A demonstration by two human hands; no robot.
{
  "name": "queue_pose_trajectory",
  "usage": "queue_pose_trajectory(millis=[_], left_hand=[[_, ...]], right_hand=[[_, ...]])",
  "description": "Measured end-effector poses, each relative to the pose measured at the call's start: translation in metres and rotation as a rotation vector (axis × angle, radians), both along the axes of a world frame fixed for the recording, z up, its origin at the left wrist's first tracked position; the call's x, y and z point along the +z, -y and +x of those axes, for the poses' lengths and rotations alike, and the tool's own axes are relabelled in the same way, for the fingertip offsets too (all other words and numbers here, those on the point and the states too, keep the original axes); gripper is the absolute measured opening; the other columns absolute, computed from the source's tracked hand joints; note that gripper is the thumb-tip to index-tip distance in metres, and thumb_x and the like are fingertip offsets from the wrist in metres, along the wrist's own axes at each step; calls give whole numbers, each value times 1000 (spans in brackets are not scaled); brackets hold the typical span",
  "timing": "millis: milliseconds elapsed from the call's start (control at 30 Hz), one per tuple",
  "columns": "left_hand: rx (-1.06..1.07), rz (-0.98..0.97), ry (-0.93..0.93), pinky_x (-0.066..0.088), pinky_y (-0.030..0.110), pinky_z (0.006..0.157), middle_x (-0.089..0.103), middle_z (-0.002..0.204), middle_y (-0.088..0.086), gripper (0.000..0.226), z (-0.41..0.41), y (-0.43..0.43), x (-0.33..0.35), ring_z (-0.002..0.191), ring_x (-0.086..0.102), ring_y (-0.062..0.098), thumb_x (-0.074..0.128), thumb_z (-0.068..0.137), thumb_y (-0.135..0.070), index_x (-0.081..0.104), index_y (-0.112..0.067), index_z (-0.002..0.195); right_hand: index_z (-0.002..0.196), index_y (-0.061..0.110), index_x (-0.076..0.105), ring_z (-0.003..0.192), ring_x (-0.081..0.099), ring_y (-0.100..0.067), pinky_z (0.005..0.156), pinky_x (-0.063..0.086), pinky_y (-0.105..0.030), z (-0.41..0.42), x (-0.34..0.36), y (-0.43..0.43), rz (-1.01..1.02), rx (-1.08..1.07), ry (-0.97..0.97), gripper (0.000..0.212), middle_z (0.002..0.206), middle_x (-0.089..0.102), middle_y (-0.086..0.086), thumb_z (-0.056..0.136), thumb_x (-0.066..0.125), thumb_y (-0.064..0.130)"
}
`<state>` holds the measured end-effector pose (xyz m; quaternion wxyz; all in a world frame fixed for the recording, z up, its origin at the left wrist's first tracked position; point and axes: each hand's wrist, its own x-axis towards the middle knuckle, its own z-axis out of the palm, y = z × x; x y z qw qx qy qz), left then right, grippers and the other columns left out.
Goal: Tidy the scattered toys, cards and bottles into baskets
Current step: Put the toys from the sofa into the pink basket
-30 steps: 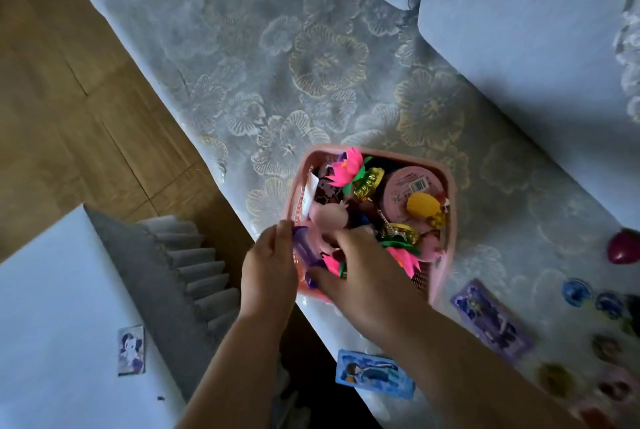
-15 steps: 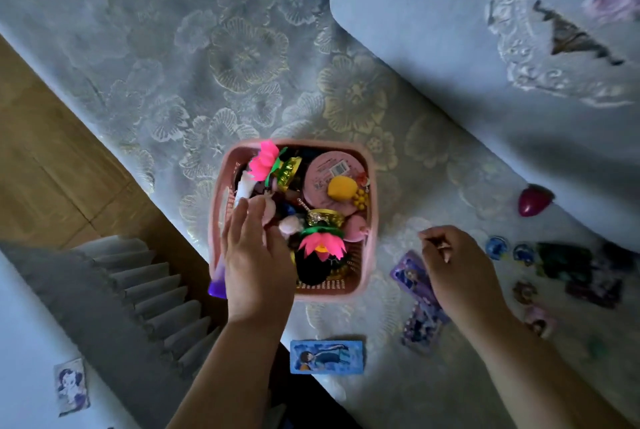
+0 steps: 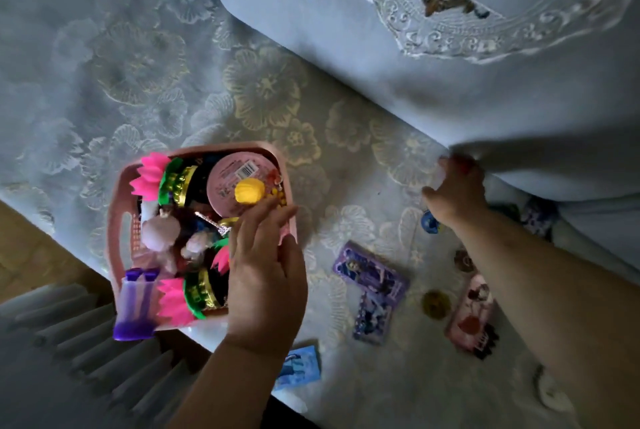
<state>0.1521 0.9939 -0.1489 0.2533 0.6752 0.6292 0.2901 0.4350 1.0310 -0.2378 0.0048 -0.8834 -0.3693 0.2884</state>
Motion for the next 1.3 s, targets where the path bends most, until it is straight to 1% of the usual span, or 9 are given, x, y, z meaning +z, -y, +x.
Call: queue_pose_trajectory(millis=[133,333,633,767,833,1000,1133,1200,1300], left_hand=[[-27,-18,-3,39,29,103,61,122,11,34,9,3,-8,117,55,26,46,86,-9,67,-4,113],[42,-37,17,43,33,101,63,120,7,32,2,8,2,116,56,22,51,85,-4,68,-8,112],[429,-7,-140,38,54,101,58,126,19,38,-82,9,17,119,50,38,48,89,-11,57,2,123],[389,-4,-137,39,52,102,59,125,21,42,-100,10,17,119,51,40,40,90,-15,58,4,122],[296,-2,-110,39,47,104,60,124,20,36,-88,13,14,120,53,38,44,89,-4,62,4,118],[98,-31,-48,34,48,108,59,127,20,38,-45,21,11,125,49,40,44,85,0,64,2,117],[62,-45,-38,33,41,110,60,127,18,37,-26,26,12,124,49,38,46,85,0,65,1,117],[15,-38,-44,34,40,108,61,125,18,36,-18,30,14,121,52,37,48,84,5,66,2,115],[-95,-42,-44,34,32,104,62,121,17,32,-5,39,13,116,53,36,50,85,5,67,0,112]], right_hand=[[135,20,48,126,41,-38,106,34,-34,7,-8,13,-39,16,-11,51,149,20,-21,88,64,30],[125,26,58,114,52,-9,94,46,-22,-70,44,50,328,271,-361,39,142,33,0,87,64,32],[128,33,56,142,23,-8,110,27,-13,-212,119,70,586,755,-692,39,157,17,6,90,52,31],[119,25,56,136,36,-10,97,46,-18,-229,107,65,617,627,-653,28,150,30,-1,92,48,23],[111,20,58,117,48,-3,85,50,-19,-220,98,78,593,480,-612,25,131,43,1,90,45,23],[99,17,62,79,49,11,74,34,3,-175,78,140,417,264,-430,17,99,54,3,85,54,12],[102,18,64,86,56,-1,79,41,-9,-130,58,183,224,144,-272,17,98,63,0,88,61,9],[113,18,60,99,60,-17,85,46,-26,-110,45,194,68,46,-211,23,110,62,-4,91,57,15],[126,16,52,117,48,-26,95,41,-32,-85,26,197,-62,-17,-118,37,127,49,-10,89,56,16]])
